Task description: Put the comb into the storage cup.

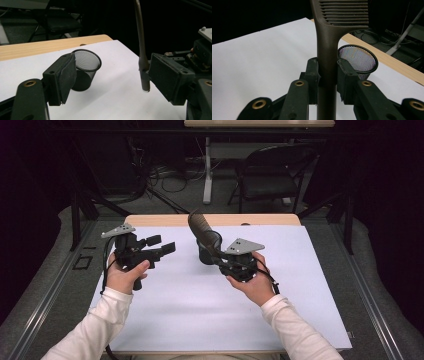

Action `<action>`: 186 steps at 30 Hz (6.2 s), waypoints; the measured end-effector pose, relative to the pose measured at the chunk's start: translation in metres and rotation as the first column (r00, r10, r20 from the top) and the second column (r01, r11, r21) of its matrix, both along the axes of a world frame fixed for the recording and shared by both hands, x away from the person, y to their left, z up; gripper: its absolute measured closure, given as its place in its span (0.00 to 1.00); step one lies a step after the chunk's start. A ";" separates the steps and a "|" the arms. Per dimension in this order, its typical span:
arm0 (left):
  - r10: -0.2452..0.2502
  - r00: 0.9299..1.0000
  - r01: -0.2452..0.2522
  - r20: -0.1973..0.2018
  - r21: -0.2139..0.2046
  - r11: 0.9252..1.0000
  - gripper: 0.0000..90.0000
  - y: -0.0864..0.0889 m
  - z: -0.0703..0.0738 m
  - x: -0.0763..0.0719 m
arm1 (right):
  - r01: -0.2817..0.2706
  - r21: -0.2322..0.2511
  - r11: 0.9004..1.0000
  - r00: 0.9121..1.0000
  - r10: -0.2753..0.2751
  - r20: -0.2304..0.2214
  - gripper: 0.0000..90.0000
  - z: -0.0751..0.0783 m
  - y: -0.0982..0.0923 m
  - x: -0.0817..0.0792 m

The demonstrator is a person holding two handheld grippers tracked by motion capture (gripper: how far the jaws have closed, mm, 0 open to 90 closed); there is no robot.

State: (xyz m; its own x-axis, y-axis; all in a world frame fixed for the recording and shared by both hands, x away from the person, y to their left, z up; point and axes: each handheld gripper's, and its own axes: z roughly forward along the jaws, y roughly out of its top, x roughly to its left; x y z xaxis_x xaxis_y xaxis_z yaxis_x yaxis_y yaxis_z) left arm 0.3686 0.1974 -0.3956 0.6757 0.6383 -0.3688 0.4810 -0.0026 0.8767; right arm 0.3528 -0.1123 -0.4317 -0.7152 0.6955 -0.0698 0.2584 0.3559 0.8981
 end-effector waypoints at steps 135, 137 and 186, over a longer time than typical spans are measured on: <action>-0.053 0.971 -0.010 -0.232 -0.262 0.965 0.93 -0.066 -0.022 0.029 | -0.030 0.029 0.999 0.999 0.031 -0.021 0.81 -0.011 0.015 -0.001; -0.050 0.971 -0.013 -0.233 -0.260 0.965 0.93 -0.067 -0.021 0.029 | -0.031 0.029 0.999 0.999 0.032 -0.023 0.81 -0.011 0.015 -0.001; -0.022 0.960 -0.054 -0.280 -0.262 0.964 0.93 -0.068 -0.023 0.030 | -0.038 0.053 0.998 0.999 0.040 -0.031 0.76 -0.010 0.013 -0.001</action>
